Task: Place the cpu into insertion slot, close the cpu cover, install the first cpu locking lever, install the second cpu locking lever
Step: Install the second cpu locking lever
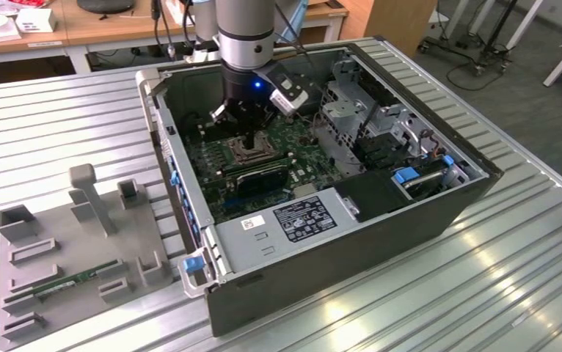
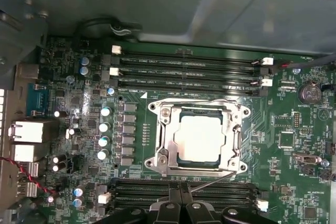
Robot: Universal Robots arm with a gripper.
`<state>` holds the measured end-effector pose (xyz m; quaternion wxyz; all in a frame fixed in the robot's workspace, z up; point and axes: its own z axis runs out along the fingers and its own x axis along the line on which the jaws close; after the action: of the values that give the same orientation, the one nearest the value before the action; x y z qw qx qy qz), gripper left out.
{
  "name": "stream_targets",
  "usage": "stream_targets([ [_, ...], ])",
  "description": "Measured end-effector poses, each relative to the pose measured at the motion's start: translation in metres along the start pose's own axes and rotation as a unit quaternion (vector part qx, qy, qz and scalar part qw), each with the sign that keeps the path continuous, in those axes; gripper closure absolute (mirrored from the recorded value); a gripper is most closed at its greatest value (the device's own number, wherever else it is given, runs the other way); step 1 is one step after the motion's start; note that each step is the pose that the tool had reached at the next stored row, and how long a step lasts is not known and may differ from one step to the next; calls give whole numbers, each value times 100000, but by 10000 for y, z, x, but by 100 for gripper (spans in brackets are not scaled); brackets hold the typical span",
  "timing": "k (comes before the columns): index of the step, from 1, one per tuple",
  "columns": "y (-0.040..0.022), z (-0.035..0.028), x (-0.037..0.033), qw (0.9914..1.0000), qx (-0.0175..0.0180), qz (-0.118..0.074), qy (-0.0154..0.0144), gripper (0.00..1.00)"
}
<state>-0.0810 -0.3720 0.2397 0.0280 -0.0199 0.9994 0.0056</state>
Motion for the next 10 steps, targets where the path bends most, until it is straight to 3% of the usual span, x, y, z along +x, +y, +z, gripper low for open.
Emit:
stream_targets([
  [10, -11, 19, 92, 100000, -6, -3, -17, 89],
])
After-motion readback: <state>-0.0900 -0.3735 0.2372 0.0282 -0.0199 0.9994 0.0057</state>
